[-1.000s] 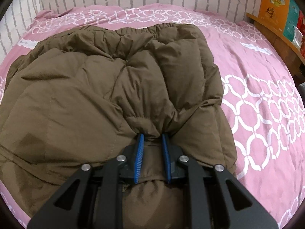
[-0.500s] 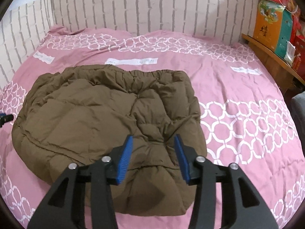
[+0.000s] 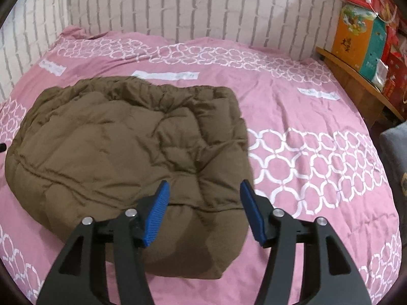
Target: Fold large clothes
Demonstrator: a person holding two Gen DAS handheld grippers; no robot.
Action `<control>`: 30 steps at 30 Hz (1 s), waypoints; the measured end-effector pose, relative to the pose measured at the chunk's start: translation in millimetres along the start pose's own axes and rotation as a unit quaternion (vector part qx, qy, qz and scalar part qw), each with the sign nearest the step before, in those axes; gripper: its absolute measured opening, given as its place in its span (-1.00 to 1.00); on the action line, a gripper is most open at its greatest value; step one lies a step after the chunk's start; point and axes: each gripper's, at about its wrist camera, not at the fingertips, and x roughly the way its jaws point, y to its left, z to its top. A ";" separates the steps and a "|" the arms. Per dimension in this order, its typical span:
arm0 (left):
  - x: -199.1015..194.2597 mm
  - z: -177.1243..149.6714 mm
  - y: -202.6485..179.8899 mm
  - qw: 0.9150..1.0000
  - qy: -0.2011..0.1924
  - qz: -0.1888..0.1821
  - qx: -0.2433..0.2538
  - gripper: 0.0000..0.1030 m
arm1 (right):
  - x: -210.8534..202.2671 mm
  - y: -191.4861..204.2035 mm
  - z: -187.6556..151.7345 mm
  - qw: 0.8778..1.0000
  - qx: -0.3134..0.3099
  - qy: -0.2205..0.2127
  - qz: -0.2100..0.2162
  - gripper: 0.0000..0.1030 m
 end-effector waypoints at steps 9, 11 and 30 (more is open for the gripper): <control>35.6 7.3 -23.3 0.999 0.015 0.018 0.028 0.67 | 20.9 -17.7 -13.4 0.999 0.025 0.020 0.012 0.61; 41.2 8.8 -31.7 0.999 0.010 0.029 0.038 0.67 | 21.2 -18.0 -14.9 0.999 0.029 0.014 0.012 0.62; 63.0 -1.4 -47.3 0.999 -0.005 0.034 0.040 0.77 | 22.8 0.9 -26.5 0.999 0.011 0.008 0.035 0.89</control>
